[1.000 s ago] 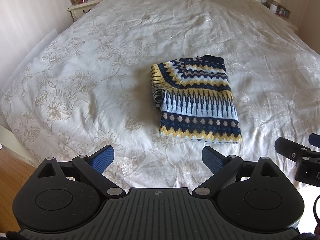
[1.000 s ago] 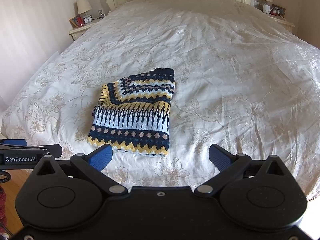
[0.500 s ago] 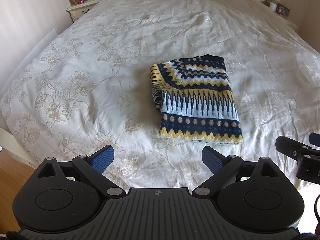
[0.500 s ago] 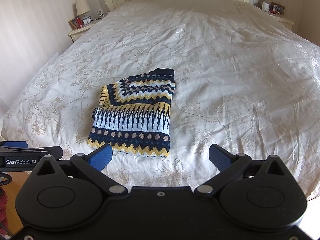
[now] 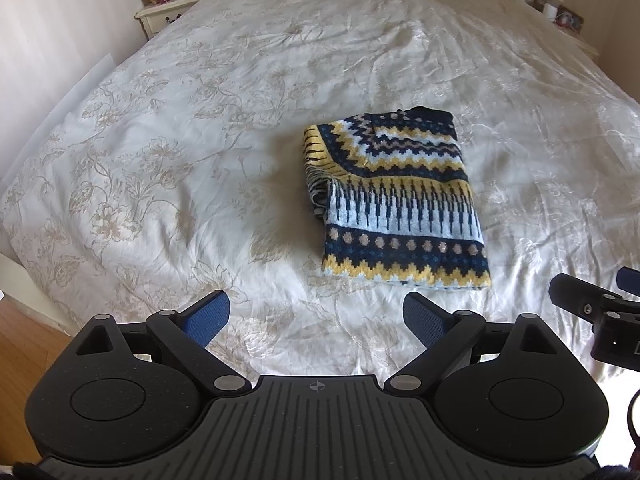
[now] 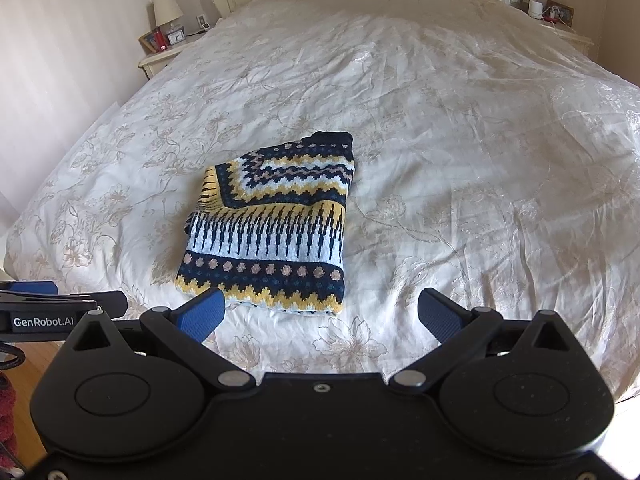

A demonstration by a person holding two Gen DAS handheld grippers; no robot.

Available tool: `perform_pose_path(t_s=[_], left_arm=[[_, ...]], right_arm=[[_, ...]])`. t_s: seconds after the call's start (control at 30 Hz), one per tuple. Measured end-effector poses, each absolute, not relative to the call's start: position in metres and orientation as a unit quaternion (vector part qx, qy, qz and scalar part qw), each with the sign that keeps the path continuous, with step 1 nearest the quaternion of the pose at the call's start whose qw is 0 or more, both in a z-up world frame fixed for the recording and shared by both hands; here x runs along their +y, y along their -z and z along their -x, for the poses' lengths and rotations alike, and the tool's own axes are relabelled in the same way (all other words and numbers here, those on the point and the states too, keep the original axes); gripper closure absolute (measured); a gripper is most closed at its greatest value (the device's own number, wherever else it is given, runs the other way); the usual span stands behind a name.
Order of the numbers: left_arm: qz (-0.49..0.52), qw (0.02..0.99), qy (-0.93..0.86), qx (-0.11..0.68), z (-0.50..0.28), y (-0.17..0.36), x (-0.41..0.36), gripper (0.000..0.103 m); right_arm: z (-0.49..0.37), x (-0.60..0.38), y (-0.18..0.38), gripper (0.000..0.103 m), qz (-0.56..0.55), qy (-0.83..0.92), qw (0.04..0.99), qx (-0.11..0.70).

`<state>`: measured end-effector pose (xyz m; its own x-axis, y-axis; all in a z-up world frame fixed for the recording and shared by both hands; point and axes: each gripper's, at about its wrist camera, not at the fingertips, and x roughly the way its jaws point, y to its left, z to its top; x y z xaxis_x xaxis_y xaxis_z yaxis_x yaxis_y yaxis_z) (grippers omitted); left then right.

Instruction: Fold small clothes

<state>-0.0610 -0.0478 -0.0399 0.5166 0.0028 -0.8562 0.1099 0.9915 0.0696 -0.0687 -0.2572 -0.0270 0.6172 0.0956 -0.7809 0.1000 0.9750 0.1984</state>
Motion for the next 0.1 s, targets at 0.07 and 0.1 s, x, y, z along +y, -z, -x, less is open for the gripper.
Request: perform_pose_path(t_s=[0.07,0.1], left_arm=[[-0.058,0.869,0.030,0.491,0.0601,0.0418,-0.0469,0.009],[-0.056,0.869,0.030,0.491,0.0594,0.0427,-0.0463,0.009]], right_arm=[[0.0690,-0.2571,0.0268,0.001,-0.111,0.002,0.893,0.437],[0.0686,-0.2568,0.0270,0.001,-0.111,0.001,0.893,0.437]])
